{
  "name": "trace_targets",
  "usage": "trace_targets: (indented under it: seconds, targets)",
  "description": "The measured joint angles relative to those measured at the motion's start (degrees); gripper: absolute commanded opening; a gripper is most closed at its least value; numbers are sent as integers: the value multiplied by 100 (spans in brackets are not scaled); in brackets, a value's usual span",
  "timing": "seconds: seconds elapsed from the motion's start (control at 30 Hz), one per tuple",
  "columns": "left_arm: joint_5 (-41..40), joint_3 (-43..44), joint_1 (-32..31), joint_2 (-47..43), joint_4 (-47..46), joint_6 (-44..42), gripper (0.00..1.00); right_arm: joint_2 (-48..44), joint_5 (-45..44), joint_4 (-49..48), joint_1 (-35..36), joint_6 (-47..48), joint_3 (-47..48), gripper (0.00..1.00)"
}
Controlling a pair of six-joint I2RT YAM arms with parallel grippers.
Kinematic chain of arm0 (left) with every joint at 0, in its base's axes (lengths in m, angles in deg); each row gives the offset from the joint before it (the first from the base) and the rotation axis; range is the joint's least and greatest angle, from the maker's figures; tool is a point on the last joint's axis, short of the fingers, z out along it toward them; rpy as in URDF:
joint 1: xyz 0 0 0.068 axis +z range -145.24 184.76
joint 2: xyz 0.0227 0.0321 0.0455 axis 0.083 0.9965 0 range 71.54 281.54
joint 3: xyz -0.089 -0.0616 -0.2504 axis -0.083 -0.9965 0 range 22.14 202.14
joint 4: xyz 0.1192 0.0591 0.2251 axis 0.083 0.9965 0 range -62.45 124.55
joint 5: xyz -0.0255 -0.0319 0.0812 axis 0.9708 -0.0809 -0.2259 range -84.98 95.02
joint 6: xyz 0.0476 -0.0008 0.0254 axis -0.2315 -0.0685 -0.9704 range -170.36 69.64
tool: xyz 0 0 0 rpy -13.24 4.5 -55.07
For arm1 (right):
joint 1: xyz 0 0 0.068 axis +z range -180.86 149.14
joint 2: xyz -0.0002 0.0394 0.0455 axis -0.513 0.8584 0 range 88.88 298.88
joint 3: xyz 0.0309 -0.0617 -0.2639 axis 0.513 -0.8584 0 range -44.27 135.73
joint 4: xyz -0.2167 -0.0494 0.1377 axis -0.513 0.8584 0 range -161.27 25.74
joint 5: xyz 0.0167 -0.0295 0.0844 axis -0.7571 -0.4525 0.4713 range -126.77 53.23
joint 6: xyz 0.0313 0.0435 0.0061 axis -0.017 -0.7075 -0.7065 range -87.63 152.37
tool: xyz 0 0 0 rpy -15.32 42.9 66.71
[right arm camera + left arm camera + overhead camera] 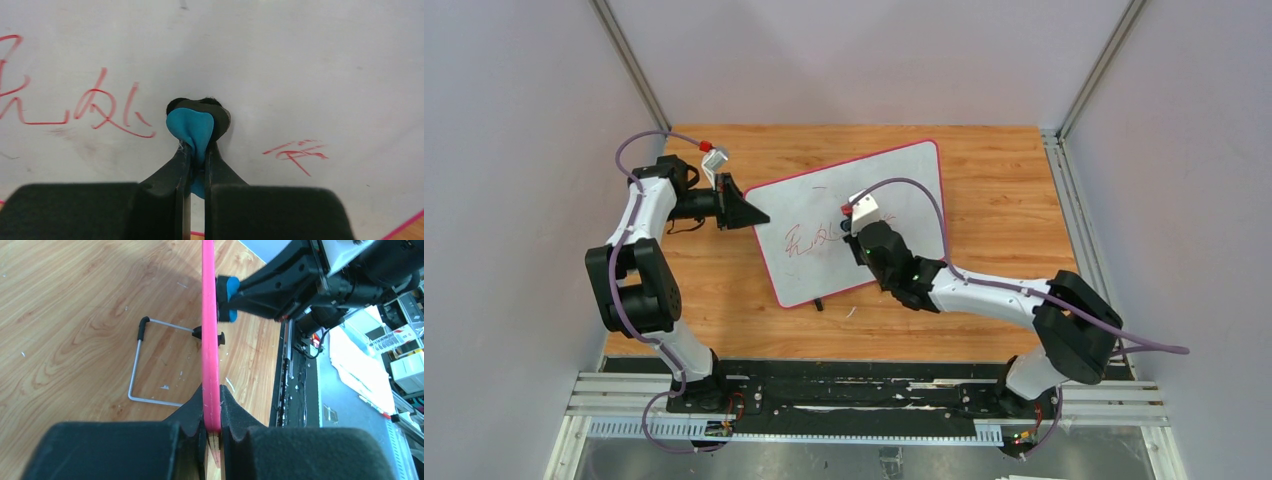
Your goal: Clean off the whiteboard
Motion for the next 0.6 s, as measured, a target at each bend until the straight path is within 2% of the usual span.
trace_targets:
  seconds: [0.37,0.6]
  targets:
    - [-42,98,-26,50,138,-101,0,-955,46,11,-1438,26,-730,1]
    - [-118,415,-55,334,575,-420,0,-999,111,13,-1609,24,-769,1]
